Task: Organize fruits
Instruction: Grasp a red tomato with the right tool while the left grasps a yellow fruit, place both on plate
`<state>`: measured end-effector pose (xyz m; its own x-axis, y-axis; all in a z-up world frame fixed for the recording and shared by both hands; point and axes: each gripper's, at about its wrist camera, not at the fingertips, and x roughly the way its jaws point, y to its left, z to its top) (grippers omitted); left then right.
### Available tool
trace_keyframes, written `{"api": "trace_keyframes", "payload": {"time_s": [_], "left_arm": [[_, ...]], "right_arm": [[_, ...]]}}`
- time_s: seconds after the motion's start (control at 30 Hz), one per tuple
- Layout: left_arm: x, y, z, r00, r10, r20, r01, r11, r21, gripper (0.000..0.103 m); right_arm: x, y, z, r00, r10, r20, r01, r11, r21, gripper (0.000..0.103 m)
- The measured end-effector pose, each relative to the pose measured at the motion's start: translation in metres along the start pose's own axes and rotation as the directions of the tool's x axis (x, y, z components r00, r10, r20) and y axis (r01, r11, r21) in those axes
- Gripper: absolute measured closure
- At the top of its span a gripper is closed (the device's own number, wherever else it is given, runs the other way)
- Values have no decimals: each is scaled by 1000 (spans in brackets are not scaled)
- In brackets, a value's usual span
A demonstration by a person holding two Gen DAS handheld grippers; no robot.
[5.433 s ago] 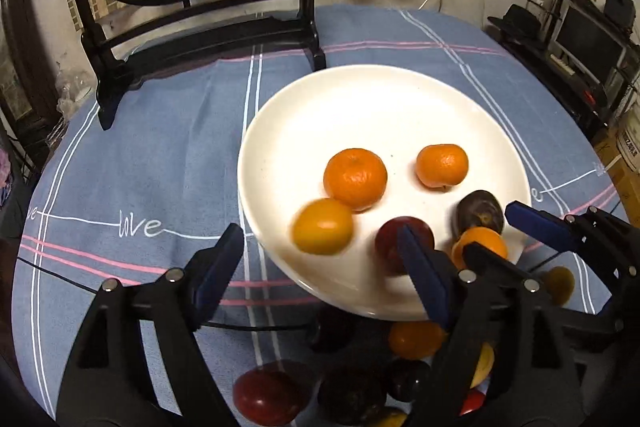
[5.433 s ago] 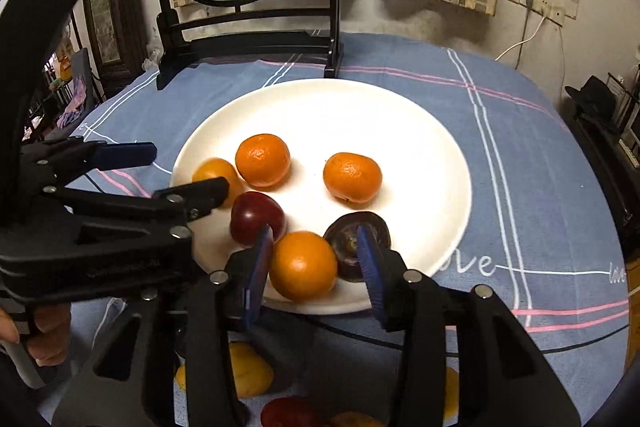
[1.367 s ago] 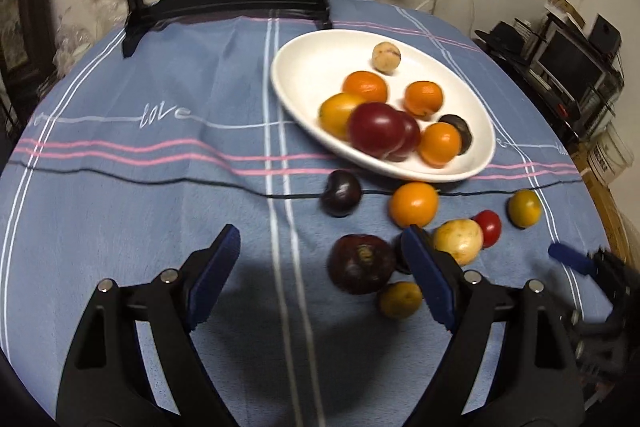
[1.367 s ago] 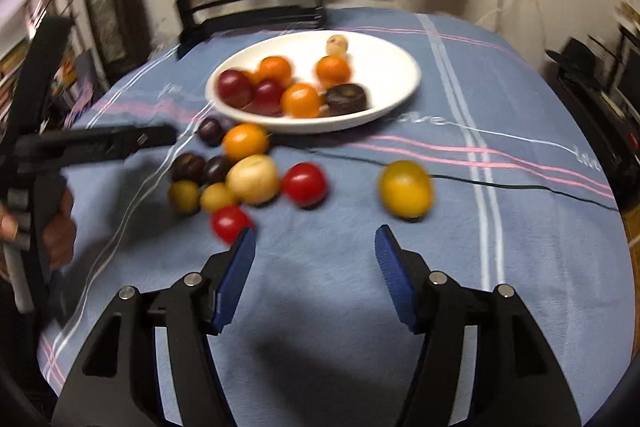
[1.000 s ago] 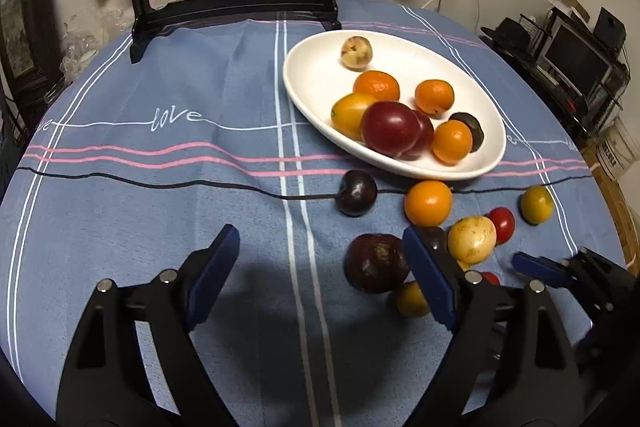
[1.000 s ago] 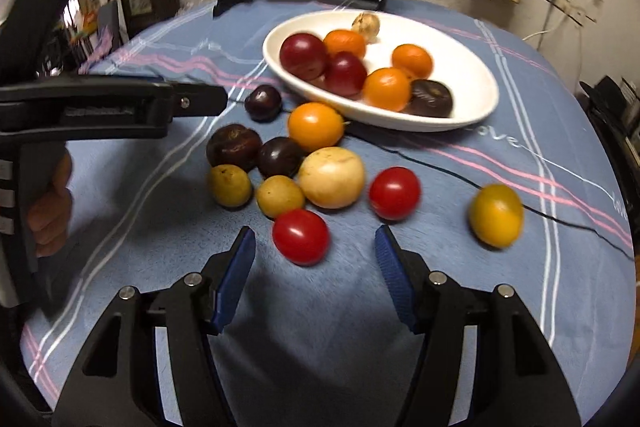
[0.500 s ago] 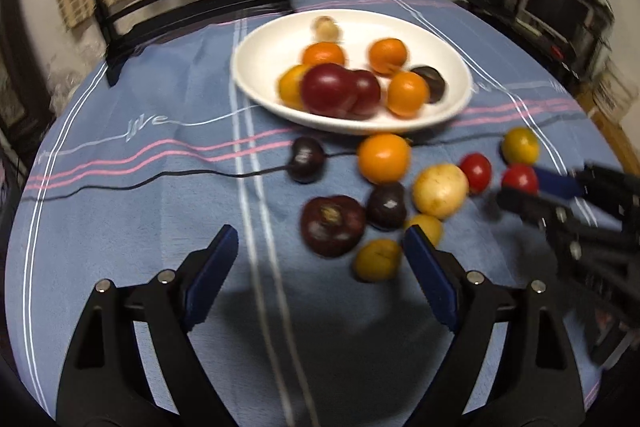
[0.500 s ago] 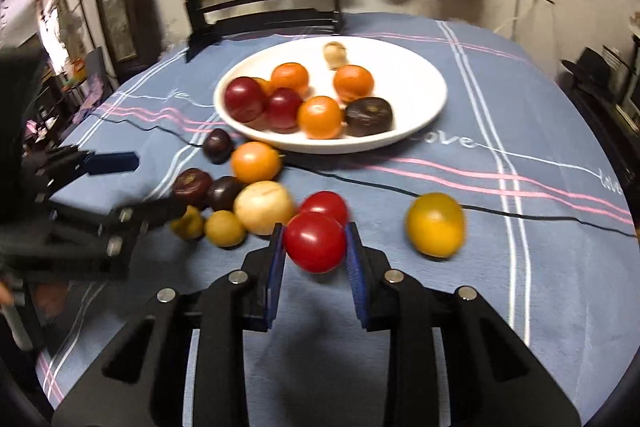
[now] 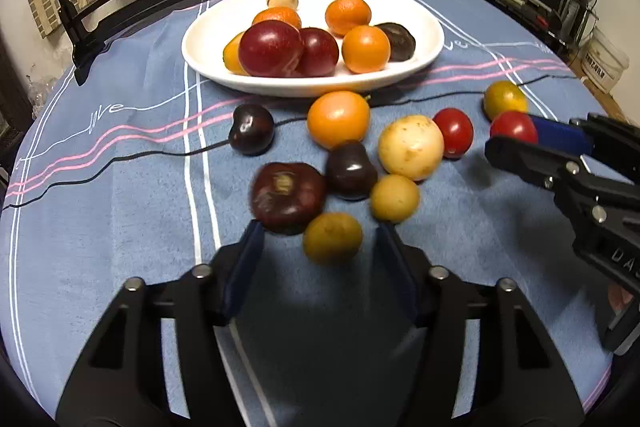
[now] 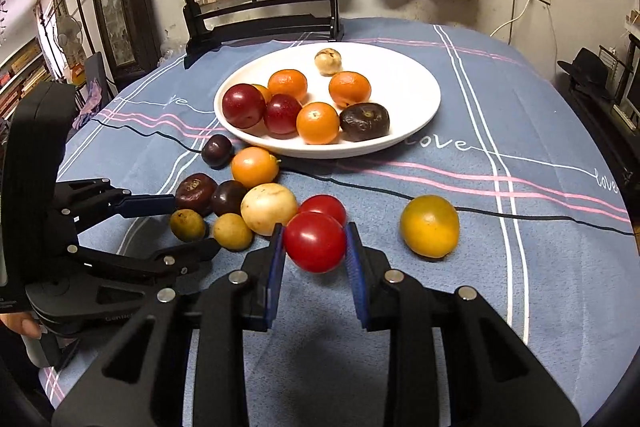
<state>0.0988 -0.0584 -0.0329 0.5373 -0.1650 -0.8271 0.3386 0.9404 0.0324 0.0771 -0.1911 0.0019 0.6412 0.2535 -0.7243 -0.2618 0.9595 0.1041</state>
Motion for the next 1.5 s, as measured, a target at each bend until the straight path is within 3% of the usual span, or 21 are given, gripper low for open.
{"api": "trace_keyframes", "payload": {"time_s": [0.07,0.17,0.3,0.43,0.57,0.7,1.0,1.2,1.27,1.33,1.37,1.5], "left_arm": [[0,2,1,1000,0,9,0,1000,-3,77],[-4,3,1,999,-33,8,33,999,-14,77],[-23,2,1,996,-53,67,54,998,-10,77],[-41,-3,4,993,-34,109,34,999,-2,77],[-52,-4,22,992,-16,127,13,1000,21,77],[-54,8,52,991,-17,132,19,1000,-15,77],[-16,33,118,991,53,124,-39,993,-109,77],[16,44,140,992,90,91,-75,984,-163,77],[23,47,143,990,112,83,-96,979,-182,77],[25,50,144,990,122,74,-105,974,-201,59],[24,53,142,989,123,76,-104,970,-220,39],[14,57,133,988,125,86,-103,969,-227,35]], "right_arm": [[1,0,0,1000,-4,-2,4,1000,4,73],[1,-1,0,1000,-9,3,9,1000,8,73],[0,-4,1,1000,-11,18,11,1000,17,73],[-5,-7,3,998,-3,57,1,999,33,73],[-13,-2,13,996,5,84,-8,999,31,73],[-18,8,38,992,7,124,-1,999,-47,73],[19,11,80,992,-16,128,30,993,-112,73],[55,6,98,994,-50,99,61,992,-113,73],[62,3,102,994,-58,95,67,993,-101,68],[65,-1,105,994,-60,96,68,995,-76,58],[64,-1,105,993,-56,103,64,995,-72,57],[52,-3,99,993,-52,102,58,997,-55,57]]}}
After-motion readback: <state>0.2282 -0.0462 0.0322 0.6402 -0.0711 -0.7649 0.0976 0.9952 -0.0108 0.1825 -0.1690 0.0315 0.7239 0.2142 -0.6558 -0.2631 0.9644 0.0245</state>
